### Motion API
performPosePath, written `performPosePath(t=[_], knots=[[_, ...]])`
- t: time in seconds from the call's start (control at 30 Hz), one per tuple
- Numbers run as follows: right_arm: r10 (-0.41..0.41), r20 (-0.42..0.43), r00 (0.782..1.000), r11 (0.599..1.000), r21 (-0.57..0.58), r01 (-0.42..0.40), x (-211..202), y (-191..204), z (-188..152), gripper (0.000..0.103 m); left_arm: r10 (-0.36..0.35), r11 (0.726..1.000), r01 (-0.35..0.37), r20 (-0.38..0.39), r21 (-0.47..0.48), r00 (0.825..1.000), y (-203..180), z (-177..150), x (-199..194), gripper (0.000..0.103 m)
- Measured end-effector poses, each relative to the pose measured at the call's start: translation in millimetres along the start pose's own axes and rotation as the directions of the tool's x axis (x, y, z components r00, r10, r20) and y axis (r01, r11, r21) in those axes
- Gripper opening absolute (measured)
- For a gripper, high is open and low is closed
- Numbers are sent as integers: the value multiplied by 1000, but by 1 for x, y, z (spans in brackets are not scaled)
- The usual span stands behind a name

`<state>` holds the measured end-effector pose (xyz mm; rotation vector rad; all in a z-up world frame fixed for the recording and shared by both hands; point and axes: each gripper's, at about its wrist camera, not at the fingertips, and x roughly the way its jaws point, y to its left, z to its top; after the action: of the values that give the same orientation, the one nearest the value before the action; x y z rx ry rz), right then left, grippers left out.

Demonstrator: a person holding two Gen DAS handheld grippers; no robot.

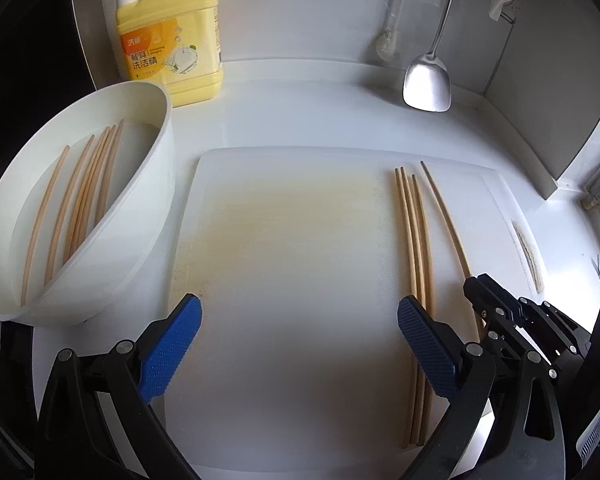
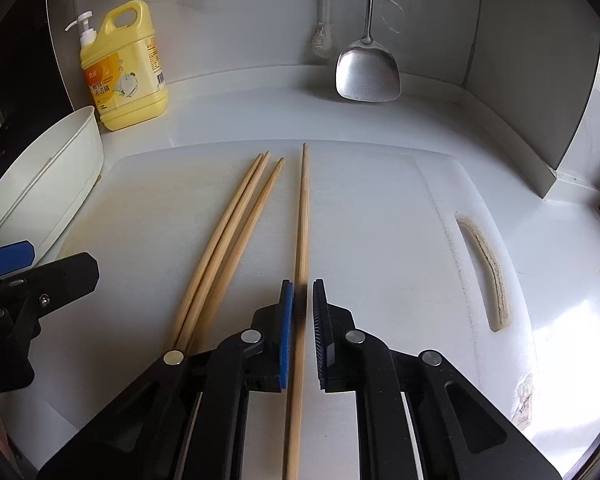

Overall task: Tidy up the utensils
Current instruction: 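Close the right tool on one chopstick while the left tool grasps another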

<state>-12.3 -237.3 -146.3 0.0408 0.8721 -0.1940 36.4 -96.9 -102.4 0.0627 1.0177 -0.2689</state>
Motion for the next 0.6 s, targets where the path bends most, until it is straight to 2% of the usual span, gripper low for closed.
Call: performPosePath(t=[0.13,0.3,0.6], knots=[[-7,5,1000,1000,13,7,-2,-13,-2,10,-6,999,5,9,35,1000,-14,0,7,97],[-6,10,1000,999,34,5,-2,-29,-3,10,-19,999,21,-23,48,1000,-24,1,26,97],[5,15,1000,999,51,-6,-5,-38,-6,10,17,997,-14,-46,76,999,-29,-3,39,97]])
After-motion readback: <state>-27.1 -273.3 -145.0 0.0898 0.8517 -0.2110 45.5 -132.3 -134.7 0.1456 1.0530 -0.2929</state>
